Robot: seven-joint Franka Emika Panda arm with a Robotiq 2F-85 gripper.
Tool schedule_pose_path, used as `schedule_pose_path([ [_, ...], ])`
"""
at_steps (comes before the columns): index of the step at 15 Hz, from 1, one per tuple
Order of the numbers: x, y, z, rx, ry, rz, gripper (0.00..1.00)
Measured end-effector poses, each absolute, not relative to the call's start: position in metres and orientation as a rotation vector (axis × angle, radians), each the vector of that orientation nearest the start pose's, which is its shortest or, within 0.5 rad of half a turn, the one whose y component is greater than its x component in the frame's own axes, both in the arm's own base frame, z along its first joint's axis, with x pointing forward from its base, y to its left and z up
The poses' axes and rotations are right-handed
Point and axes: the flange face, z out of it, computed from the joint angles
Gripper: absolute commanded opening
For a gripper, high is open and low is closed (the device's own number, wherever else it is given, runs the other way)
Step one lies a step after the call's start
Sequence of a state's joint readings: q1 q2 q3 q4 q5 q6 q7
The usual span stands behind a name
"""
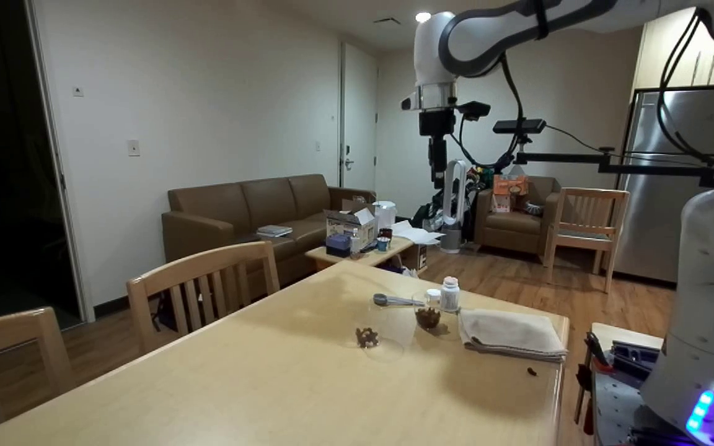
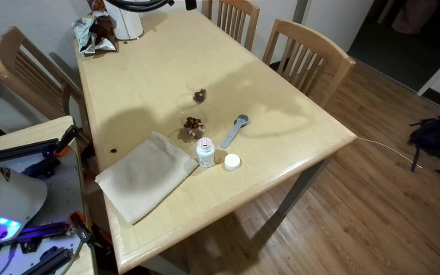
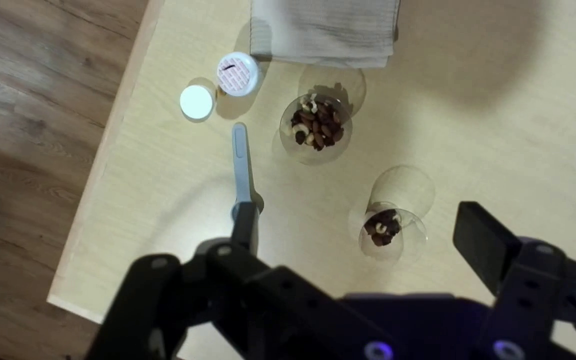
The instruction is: Move the grey measuring spoon to the left
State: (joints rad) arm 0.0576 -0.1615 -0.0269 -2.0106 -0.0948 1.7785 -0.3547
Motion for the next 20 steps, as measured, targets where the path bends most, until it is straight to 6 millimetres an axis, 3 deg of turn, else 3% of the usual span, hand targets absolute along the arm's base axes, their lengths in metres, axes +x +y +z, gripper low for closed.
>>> schedule_pose_path([
  [5,0.51,0.009,0.517,-3.142,-0.655,0.179,1.0],
  [8,0.52,0.006,0.511,-3.09,-0.772,0.023,1.0],
  [11,0.536,-0.023,0.482,-3.042,-0.824,-0.129,1.0],
  [15,0.553,-0.06,0.434,-2.993,-0.922,-0.145,1.0],
  [18,0.564,-0.06,0.407,-2.948,-1.04,-0.149,1.0],
  [20,0.566,-0.056,0.401,-2.94,-1.051,-0.134,1.0],
])
